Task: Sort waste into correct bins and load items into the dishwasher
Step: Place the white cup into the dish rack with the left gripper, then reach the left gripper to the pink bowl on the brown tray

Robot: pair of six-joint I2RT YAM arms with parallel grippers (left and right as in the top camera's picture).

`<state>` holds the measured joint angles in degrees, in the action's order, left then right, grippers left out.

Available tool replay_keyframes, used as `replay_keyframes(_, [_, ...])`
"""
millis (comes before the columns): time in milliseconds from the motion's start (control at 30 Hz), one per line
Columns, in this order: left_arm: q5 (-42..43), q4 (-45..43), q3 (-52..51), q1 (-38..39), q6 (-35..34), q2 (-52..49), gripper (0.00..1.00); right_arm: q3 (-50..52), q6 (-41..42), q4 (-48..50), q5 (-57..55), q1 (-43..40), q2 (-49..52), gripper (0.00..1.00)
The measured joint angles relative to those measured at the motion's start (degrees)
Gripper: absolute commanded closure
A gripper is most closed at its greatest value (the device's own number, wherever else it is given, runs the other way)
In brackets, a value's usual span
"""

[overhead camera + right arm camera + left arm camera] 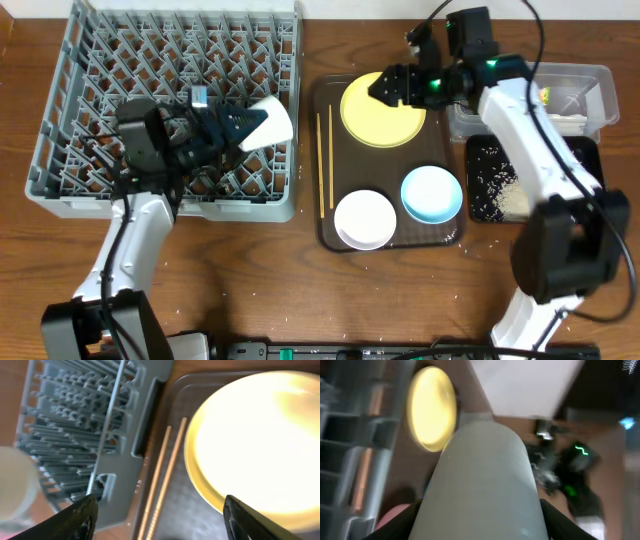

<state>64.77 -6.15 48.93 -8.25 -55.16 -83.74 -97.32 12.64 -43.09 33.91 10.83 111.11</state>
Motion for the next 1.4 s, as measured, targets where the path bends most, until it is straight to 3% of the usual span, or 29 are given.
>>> replay_keyframes(167, [-11.4,27.9,12.4,1.5,11.1,-0.2,0.75,0.0,-1.4,-2.7,-6.8,0.0,-7.1,0.19])
replay_keyframes(233, [-19.0,37.7,19.9,4.4,17.4,-0.1,0.74,0.0,-2.1,-3.9,-8.8,0.0,-8.9,0.13])
replay_keyframes(433, [-40.9,52.2,25.5,12.9,24.6,0.2,0.74,0.0,-3.9,-4.7,-10.7,0.0,-9.2,0.11])
replay_keyframes(633, [-54.1,56.6,25.5,19.1,27.2,-2.4,0.74,0.0,-4.4,-5.5,-11.1,0.0,-9.2,0.11])
replay_keyframes(933, [-61.6,58.3,25.5,21.6,28.5,-11.0,0.73,0.0,-5.6,-8.0,-11.3,0.0,-9.2,0.11])
replay_keyframes(1067, [-61.4,59.1,25.6,21.9,28.7,-13.8,0.53,0.0,-5.7,-8.4,-11.3,0.0,-9.2,0.11])
replay_keyframes(1100, [-60.9,59.2,25.6,22.1,28.9,-14.5,0.4,0.0,-5.7,-8.5,-11.3,0.0,-9.2,0.11])
replay_keyframes(1167, [-60.3,59.6,25.8,22.4,29.2,-15.5,0.29,0.0,-5.8,-8.5,-11.4,0.0,-9.2,0.11])
replay_keyframes(1300, [-60.6,59.9,25.9,22.5,29.4,-15.9,0.18,0.0,-6.0,-8.8,-11.5,0.1,-9.2,0.11])
replay_keyframes(1400, [-61.7,60.4,25.9,21.9,29.5,-16.4,0.15,0.0,-6.0,-8.9,-11.5,0.1,-9.2,0.11])
